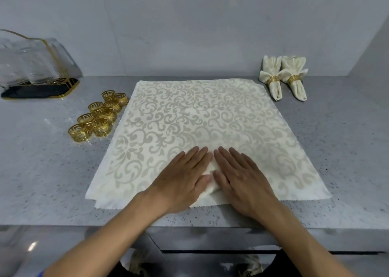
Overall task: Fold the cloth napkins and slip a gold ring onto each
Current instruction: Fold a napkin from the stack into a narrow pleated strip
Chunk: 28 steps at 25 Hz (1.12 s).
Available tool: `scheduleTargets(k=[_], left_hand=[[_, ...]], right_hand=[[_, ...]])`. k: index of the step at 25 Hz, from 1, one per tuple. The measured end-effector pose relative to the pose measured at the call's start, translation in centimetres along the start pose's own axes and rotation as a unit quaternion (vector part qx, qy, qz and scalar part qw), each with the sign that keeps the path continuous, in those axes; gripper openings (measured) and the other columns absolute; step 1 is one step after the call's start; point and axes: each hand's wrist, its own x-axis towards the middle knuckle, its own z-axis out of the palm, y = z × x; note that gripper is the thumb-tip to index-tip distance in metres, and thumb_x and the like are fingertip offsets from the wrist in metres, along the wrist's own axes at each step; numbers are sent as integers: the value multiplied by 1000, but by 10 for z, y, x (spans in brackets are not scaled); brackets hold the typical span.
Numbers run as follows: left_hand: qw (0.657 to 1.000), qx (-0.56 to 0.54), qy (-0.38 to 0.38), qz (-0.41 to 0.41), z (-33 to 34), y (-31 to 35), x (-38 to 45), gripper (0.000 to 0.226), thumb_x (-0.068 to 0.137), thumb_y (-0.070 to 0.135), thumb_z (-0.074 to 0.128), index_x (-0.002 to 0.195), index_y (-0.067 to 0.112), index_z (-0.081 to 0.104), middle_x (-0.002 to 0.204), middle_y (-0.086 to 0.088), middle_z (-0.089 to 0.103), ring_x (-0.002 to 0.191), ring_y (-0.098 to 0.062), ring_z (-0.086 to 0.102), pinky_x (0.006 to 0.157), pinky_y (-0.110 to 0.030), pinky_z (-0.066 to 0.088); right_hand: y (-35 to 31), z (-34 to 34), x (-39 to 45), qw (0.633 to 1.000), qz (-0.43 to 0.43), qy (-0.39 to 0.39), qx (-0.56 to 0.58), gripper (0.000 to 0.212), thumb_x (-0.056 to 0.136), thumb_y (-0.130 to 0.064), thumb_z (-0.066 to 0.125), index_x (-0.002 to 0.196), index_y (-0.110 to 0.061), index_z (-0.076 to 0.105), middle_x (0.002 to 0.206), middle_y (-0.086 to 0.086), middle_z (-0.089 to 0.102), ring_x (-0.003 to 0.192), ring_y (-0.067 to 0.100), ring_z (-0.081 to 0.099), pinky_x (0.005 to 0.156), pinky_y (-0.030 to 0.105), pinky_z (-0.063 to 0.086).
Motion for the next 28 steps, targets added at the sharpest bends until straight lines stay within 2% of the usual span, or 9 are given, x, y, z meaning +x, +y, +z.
scheduleTargets(k=[3,7,9,12,14,16,18,24,28], left_hand=[[999,-18,27,-1,15,-12,2,65,98,54,9,157,29,-4,163,12,-14,147,-5,-21,122,-31,-8],[998,-11,58,9,18,-11,1,61,103,50,15,157,30,-4,164,11,-11,148,-6,-19,123,-34,-6],[998,-21,52,5,16,-12,0,61,102,51,15,157,31,-5,163,10,-14,147,-6,-22,120,-29,-12],[997,-66,24,-15,8,-9,-2,67,99,62,16,155,36,-9,161,7,-23,144,-6,-29,120,-31,-14],[998,-62,26,-6,6,-7,-5,79,93,73,19,157,31,-1,163,4,-18,147,-10,-24,123,-37,-4],[993,-16,107,37,4,-8,-14,82,90,75,34,150,19,34,158,-4,26,147,-21,18,118,-38,26],[982,8,169,83,2,-12,-20,62,85,60,51,129,17,58,122,4,57,112,-17,52,95,-35,48],[985,6,168,50,-5,0,-27,33,73,27,57,106,24,58,89,13,59,73,-11,54,68,-24,41],[968,-207,121,-80,-28,0,-16,9,87,23,61,93,23,69,81,11,64,70,-8,57,62,-28,46]], right_hand=[[3,-4,-5,999,34,4,-26,67,98,-51,-5,158,-21,0,164,-4,-4,151,13,-5,122,31,-6],[-11,-6,-13,993,-72,92,-8,48,98,-31,38,137,-12,56,145,4,53,135,19,47,110,34,40],[-3,-8,-19,990,-80,107,39,41,90,-34,49,123,-17,66,129,-5,62,116,13,57,92,30,53],[6,-15,-19,993,-48,93,53,37,83,-39,51,112,-20,65,111,-11,57,95,11,53,78,25,51],[4,-14,-17,994,-46,95,35,36,79,-35,50,107,-18,65,106,-10,57,89,13,52,75,28,51],[2,-11,-15,992,-47,111,30,36,75,-30,48,104,-18,65,103,-9,57,86,14,52,74,30,51],[4,-10,-12,991,-43,125,15,37,73,-28,46,101,-19,68,99,-9,59,82,14,52,72,30,48],[8,-10,-7,988,-18,148,48,34,81,-30,43,97,-25,72,92,-14,62,81,13,54,73,29,40],[15,-16,0,987,-30,131,93,33,79,-19,48,98,-29,74,92,-19,65,76,6,47,70,24,35]])
